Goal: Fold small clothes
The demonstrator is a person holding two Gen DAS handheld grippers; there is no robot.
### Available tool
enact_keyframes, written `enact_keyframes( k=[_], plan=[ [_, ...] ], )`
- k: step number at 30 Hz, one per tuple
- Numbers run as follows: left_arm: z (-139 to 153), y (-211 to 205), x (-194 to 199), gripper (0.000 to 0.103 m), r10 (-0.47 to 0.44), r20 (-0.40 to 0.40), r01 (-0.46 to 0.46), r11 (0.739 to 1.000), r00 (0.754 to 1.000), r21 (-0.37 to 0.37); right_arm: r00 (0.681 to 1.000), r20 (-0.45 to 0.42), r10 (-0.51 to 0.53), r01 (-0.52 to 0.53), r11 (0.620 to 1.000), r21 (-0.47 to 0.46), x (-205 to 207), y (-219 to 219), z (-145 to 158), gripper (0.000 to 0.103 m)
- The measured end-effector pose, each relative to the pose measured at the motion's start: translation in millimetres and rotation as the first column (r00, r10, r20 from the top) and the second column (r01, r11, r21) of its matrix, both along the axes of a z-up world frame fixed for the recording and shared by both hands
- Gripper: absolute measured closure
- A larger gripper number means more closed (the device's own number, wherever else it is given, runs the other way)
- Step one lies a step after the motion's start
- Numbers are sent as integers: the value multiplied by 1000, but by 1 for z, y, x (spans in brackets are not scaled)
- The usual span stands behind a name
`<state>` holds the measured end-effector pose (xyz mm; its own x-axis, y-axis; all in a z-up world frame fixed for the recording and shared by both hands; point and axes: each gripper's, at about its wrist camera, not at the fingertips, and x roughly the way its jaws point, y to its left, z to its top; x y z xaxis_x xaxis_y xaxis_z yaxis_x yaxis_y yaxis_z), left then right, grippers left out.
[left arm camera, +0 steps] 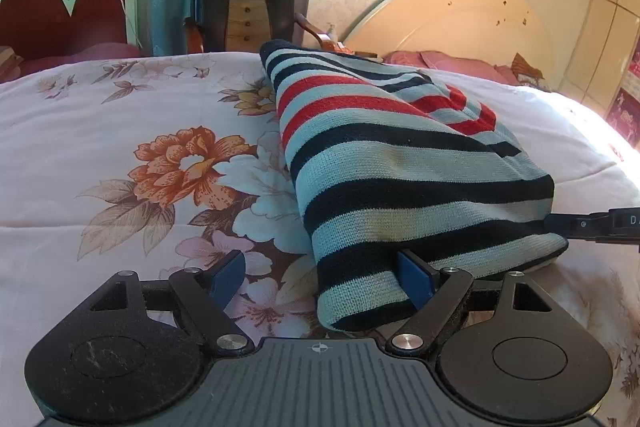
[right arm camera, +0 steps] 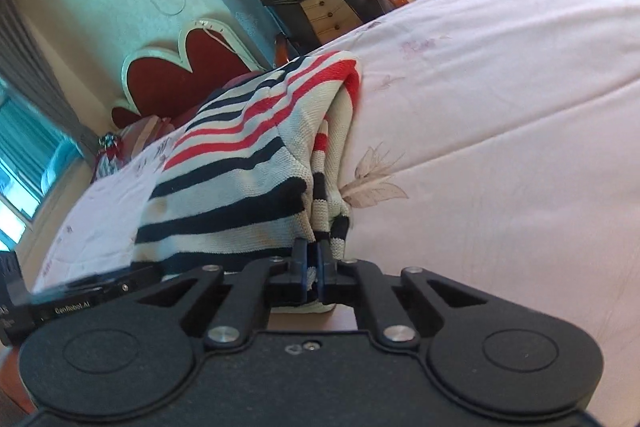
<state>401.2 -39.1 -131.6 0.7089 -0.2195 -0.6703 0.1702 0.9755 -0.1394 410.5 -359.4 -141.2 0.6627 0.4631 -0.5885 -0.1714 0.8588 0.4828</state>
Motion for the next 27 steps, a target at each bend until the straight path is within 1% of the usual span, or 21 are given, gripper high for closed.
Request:
enact_keyframes(
  k=[1, 2, 3, 4, 5, 6, 7, 9, 11, 13, 14, 15, 16, 17, 18, 19, 20, 21, 22, 23, 27],
  plan=[
    [5, 2, 0, 21, 4, -4, -4, 1000, 1000, -4, 1000, -7, 4, -4, 1000, -9, -1, -2, 1, 92],
    [12, 4, -1, 21, 19, 8, -19, 1000, 1000, -3, 1000, -18, 6, -6, 1000, -21, -1, -5, 4, 85],
    [21, 5, -4, 21, 38, 45, -39, 999, 998, 7, 1000, -14, -5, 4, 1000, -23, -2, -10, 10, 88],
    [34, 5, -6, 21, 39, 99, -39, 999, 994, -3, 1000, 18, -24, 24, 1000, -18, -5, -18, 20, 90],
    [42, 3, -4, 21, 31, 129, -28, 999, 991, -25, 997, 64, -38, 39, 999, -15, -6, -23, 32, 91],
    [50, -1, 2, 21, 18, 153, -12, 999, 988, -45, 994, 103, -37, 38, 999, -9, -4, -26, 42, 92],
    [54, -8, 9, 21, 0, 166, 9, 999, 986, -48, 991, 128, -29, 32, 999, -16, 2, -25, 49, 92],
    [58, -22, 29, 21, -40, 186, 51, 997, 982, -55, 989, 151, -3, 13, 997, -70, 21, -12, 56, 92],
    [53, -32, 52, 21, -64, 166, 77, 994, 984, -74, 984, 175, 36, -14, 992, -124, 42, 4, 58, 93],
    [43, -40, 72, 21, -86, 128, 97, 992, 988, -83, 983, 172, 63, -32, 983, -179, 63, 20, 55, 93],
    [37, -44, 78, 21, -93, 111, 100, 993, 989, -58, 983, 166, 74, -42, 980, -193, 72, 25, 52, 93],
    [31, -48, 84, 21, -102, 82, 103, 995, 991, -13, 984, 156, 87, -52, 975, -217, 80, 30, 47, 94],
    [25, -52, 85, 21, -111, 65, 109, 994, 992, 34, 987, 129, 96, -60, 966, -253, 87, 34, 40, 96],
    [24, -53, 84, 21, -119, 70, 116, 992, 990, 46, 991, 89, 100, -71, 956, -286, 94, 37, 31, 96],
    [27, -52, 83, 22, -123, 68, 120, 992, 990, 43, 990, 91, 103, -73, 953, -293, 95, 37, 25, 97],
    [33, -50, 82, 22, -123, 71, 120, 992, 990, 42, 990, 91, 109, -79, 954, -290, 95, 35, 25, 97],
    [39, -49, 81, 22, -124, 90, 121, 992, 988, 35, 990, 83, 114, -85, 955, -286, 96, 34, 29, 97],
    [43, -46, 82, 22, -123, 111, 121, 992, 986, 28, 988, 99, 115, -84, 957, -278, 95, 33, 34, 96],
    [46, -45, 87, 22, -117, 116, 114, 993, 986, 29, 984, 136, 116, -75, 959, -272, 93, 32, 40, 94],
    [47, -44, 93, 22, -112, 112, 110, 994, 987, 25, 981, 163, 107, -60, 961, -269, 94, 31, 45, 89],
    [44, -44, 124, 22, -112, 93, 112, 994, 989, 9, 983, 168, 77, -31, 965, -260, 121, 34, 44, 91]
  ],
)
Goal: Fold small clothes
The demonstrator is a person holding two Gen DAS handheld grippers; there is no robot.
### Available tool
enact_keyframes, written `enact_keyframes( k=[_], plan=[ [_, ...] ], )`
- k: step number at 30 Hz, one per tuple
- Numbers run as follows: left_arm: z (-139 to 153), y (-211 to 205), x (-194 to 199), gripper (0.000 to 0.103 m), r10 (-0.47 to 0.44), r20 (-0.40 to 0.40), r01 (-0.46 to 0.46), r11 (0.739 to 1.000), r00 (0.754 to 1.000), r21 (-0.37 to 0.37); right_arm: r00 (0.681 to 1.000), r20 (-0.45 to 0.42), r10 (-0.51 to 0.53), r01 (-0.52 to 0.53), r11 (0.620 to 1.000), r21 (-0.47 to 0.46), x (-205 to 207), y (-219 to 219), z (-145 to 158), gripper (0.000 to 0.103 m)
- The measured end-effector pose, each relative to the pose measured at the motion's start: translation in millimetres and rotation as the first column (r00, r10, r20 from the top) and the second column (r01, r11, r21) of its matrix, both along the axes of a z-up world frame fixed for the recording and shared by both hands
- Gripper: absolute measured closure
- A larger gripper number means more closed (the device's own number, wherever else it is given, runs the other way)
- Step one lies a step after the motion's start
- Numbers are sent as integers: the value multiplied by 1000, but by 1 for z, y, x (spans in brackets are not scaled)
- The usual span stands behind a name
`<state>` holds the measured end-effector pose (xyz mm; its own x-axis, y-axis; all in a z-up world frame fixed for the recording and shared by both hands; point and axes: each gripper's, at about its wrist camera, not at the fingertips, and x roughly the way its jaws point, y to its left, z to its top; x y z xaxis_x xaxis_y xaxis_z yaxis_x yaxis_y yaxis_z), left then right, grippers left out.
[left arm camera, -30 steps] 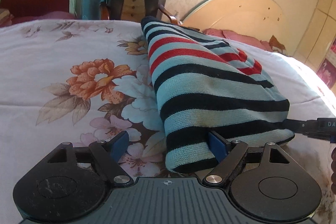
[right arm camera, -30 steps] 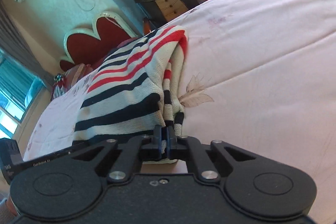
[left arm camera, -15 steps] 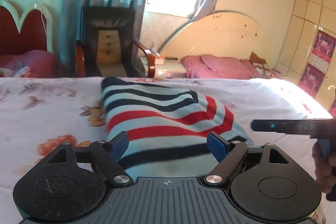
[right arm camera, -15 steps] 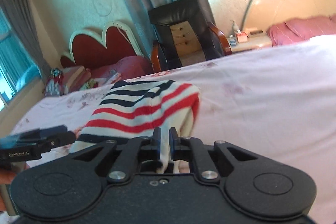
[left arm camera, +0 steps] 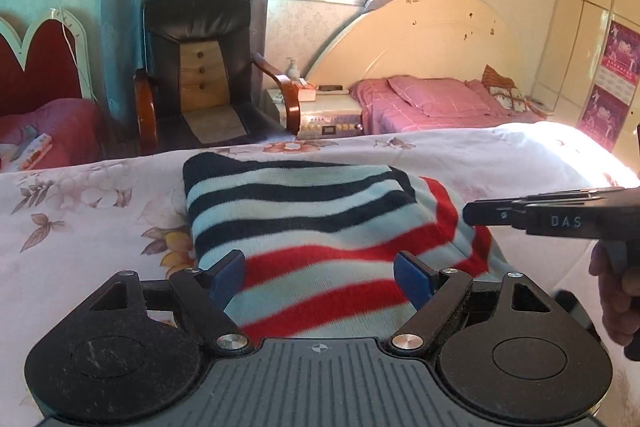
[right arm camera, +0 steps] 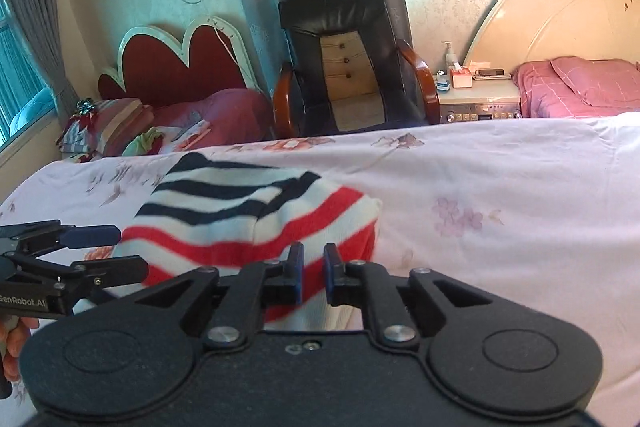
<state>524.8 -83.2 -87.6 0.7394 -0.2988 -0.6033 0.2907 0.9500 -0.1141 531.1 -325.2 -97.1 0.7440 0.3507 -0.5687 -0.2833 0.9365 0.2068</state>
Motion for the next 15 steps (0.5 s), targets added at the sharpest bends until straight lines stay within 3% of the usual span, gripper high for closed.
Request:
enact_keyframes(
  k=[3, 5, 10, 14, 15],
  plan=[
    [-14, -4, 14, 21, -8, -56, 10, 999, 998, 30, 1000, -21, 13, -14, 999, -49, 17, 9, -10, 94],
    [-18, -6, 11, 21, -15, -49, 17, 999, 999, 45, 999, -49, 2, -6, 996, -89, 24, 12, -20, 97],
    [-15, -12, 6, 21, -8, -36, 11, 997, 999, 76, 999, -44, -7, 4, 998, -66, 19, 8, -23, 96],
    [-8, -17, -7, 21, -2, -13, 4, 992, 1000, 125, 1000, -8, -4, 3, 998, -66, 1, 9, -6, 79],
    [-7, -19, -13, 21, 1, -5, 0, 989, 1000, 145, 1000, 13, 19, -19, 998, -59, -7, 9, 0, 83]
  ],
)
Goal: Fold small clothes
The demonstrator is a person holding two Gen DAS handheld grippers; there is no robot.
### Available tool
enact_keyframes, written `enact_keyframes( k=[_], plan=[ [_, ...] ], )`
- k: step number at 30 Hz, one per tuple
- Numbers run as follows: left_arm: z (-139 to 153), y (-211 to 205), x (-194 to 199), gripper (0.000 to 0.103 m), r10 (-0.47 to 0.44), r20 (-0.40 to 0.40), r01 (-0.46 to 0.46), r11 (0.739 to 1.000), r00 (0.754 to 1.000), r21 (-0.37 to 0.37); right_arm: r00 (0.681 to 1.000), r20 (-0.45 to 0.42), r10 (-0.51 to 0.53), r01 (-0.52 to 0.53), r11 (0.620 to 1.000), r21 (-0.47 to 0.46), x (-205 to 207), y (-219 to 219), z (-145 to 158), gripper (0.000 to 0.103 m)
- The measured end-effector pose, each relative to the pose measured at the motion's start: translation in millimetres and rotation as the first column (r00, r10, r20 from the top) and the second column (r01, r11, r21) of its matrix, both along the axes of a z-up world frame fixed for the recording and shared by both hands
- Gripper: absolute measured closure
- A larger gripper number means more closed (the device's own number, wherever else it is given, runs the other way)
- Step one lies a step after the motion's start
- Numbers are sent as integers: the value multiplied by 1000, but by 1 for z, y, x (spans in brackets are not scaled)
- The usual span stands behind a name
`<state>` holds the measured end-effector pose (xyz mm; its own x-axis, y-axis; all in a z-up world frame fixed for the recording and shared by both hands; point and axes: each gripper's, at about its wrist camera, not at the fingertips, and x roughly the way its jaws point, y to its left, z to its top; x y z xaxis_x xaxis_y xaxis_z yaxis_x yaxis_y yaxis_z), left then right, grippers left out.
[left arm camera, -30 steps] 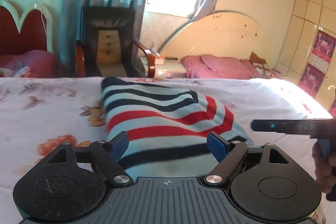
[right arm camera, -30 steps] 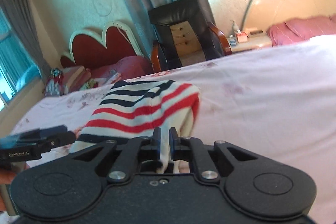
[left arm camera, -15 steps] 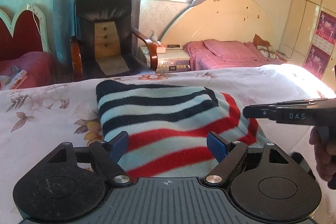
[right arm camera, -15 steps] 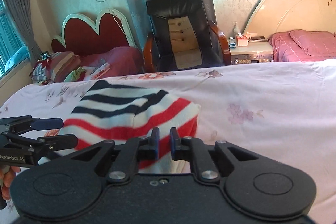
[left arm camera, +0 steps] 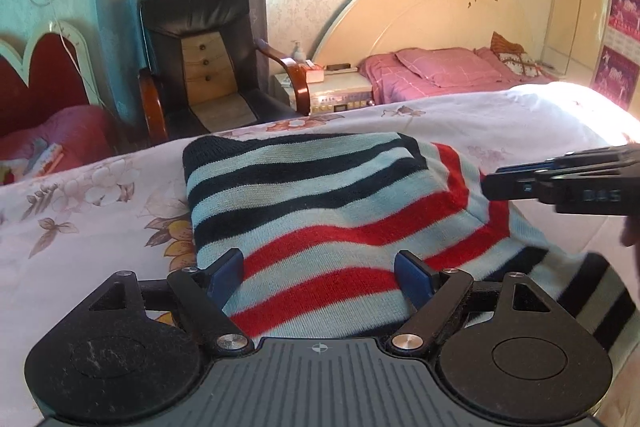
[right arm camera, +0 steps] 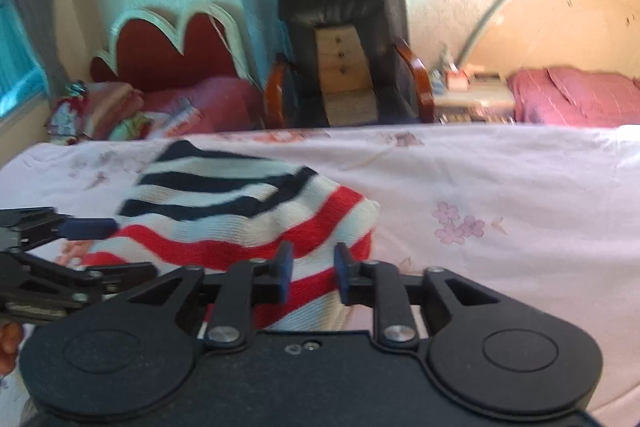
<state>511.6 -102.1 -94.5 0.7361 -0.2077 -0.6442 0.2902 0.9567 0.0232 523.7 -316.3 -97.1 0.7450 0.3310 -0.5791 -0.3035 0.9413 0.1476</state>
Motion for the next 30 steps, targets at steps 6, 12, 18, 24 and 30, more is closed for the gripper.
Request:
enact_keyframes(
  k=[6, 12, 18, 24, 30],
  plan=[
    [7, -2, -32, 21, 28, -6, -28, 1000, 1000, -7, 996, 7, 91, -91, 996, -12, -49, 0, 10, 86],
    [10, -2, -71, 21, 61, 2, -61, 998, 998, 4, 996, -8, 90, -90, 996, -24, -78, -4, 6, 84],
    [5, 8, -110, 21, 94, -9, -94, 996, 996, 4, 997, -2, 74, -74, 997, 0, -104, -13, 5, 86],
    [-13, 23, -123, 21, 133, -61, -136, 989, 989, -50, 993, -71, 90, -92, 996, -19, -116, -8, -24, 88],
    [-17, 32, -123, 21, 117, -72, -121, 991, 990, -51, 993, -90, 83, -75, 994, 84, -117, -14, -18, 96]
  ],
)
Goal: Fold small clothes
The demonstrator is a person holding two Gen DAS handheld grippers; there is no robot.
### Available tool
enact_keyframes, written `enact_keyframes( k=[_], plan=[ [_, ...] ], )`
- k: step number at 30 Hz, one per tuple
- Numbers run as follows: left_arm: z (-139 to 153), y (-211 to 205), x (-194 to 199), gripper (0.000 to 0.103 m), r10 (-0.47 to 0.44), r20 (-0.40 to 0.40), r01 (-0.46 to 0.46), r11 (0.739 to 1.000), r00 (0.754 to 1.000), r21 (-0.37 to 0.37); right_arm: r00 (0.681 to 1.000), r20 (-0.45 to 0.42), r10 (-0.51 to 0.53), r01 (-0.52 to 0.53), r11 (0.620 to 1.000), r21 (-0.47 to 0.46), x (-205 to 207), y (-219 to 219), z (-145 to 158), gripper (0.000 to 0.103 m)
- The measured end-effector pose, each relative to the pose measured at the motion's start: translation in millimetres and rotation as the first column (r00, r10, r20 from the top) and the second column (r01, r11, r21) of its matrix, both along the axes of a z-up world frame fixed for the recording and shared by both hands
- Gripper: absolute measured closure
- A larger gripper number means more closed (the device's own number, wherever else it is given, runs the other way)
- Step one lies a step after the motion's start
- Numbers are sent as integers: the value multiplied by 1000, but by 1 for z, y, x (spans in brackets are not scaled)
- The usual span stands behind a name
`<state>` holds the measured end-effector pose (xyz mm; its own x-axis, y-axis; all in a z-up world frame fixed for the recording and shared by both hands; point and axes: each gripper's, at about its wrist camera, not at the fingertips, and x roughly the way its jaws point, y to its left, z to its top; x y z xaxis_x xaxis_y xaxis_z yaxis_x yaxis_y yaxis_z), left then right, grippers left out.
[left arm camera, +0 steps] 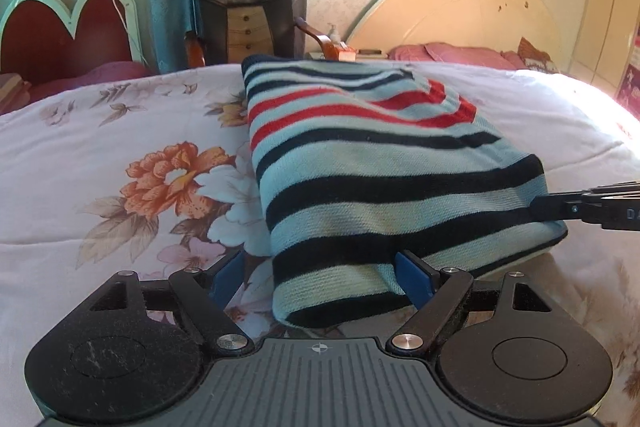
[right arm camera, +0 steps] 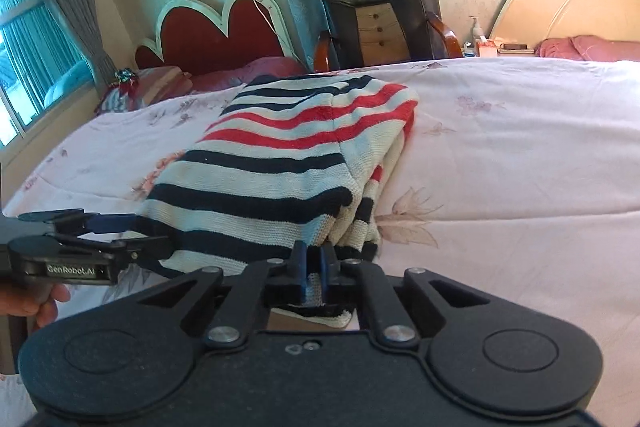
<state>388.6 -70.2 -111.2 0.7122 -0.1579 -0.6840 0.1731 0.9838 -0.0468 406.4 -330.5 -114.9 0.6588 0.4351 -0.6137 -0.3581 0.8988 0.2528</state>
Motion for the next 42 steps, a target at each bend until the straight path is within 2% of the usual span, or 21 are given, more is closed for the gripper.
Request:
enact_keyframes(
  k=[2, 4, 5, 6, 7, 8, 9, 11, 13, 17, 19, 23, 26, 29, 30, 33, 35, 36, 39, 42],
  plan=[
    [2, 4, 4, 21, 0, -20, 0, 1000, 1000, -31, 999, -30, -12, 12, 1000, 5, 7, -5, -11, 96],
    [10, 8, 3, 21, -15, -2, 15, 999, 1000, -52, 999, -51, -19, 21, 999, 47, 8, -13, -9, 88],
    [14, 12, 2, 21, -16, 13, 17, 997, 1000, -72, 998, -51, -29, 32, 998, 60, 7, -18, -4, 72],
    [17, 19, 2, 21, -19, 21, 21, 994, 1000, -111, 998, -41, -53, 56, 995, 77, 6, -24, 1, 48],
    [19, 26, 5, 20, -22, 18, 25, 986, 1000, -165, 997, -27, -75, 78, 990, 117, 6, -32, 5, 35],
    [18, 33, 11, 13, -17, 6, 18, 975, 1000, -221, 996, -19, -88, 90, 979, 185, 7, -43, 7, 27],
    [18, 38, 17, 11, -5, -5, 4, 964, 1000, -267, 995, -37, -93, 99, 966, 239, 13, -51, 7, 28],
    [13, 48, 31, 11, 0, -36, -13, 930, 999, -366, 986, -133, -97, 135, 938, 319, 37, -62, 2, 30],
    [6, 52, 45, 11, 6, -73, -37, 905, 997, -425, 979, -192, -65, 136, 915, 380, 59, -67, -6, 30],
    [-12, 56, 71, 12, -7, -153, -68, 875, 988, -479, 962, -270, -47, 157, 903, 400, 94, -68, -21, 30],
    [-22, 58, 80, 13, -7, -188, -92, 855, 982, -510, 949, -316, -8, 147, 896, 420, 104, -67, -30, 25],
    [-30, 56, 91, 13, -11, -191, -99, 824, 982, -557, 944, -328, 41, 99, 911, 400, 115, -53, -33, 24],
    [-33, 52, 101, 14, -10, -199, -110, 803, 980, -585, 939, -335, 84, 63, 912, 404, 125, -44, -34, 26],
    [-34, 46, 116, 15, -12, -200, -107, 810, 980, -577, 934, -341, 107, 52, 904, 425, 133, -35, -37, 40],
    [-33, 42, 120, 15, -11, -200, -106, 819, 980, -564, 932, -344, 114, 48, 902, 430, 136, -34, -38, 48],
    [-29, 30, 126, 17, -13, -192, -87, 860, 981, -503, 935, -336, 116, 50, 893, 447, 137, -36, -43, 59],
    [-24, 18, 126, 21, -16, -180, -64, 902, 983, -428, 939, -324, 115, 42, 898, 439, 134, -39, -44, 63],
    [-22, 14, 128, 25, -16, -180, -60, 912, 983, -406, 944, -309, 112, 33, 903, 428, 131, -41, -44, 64],
    [-19, 14, 131, 34, -25, -192, -56, 912, 981, -407, 957, -278, 82, 32, 924, 381, 125, -34, -39, 65],
    [-14, 12, 131, 40, -32, -182, -42, 920, 983, -389, 965, -259, 51, 40, 942, 334, 122, -26, -33, 66]
  ],
)
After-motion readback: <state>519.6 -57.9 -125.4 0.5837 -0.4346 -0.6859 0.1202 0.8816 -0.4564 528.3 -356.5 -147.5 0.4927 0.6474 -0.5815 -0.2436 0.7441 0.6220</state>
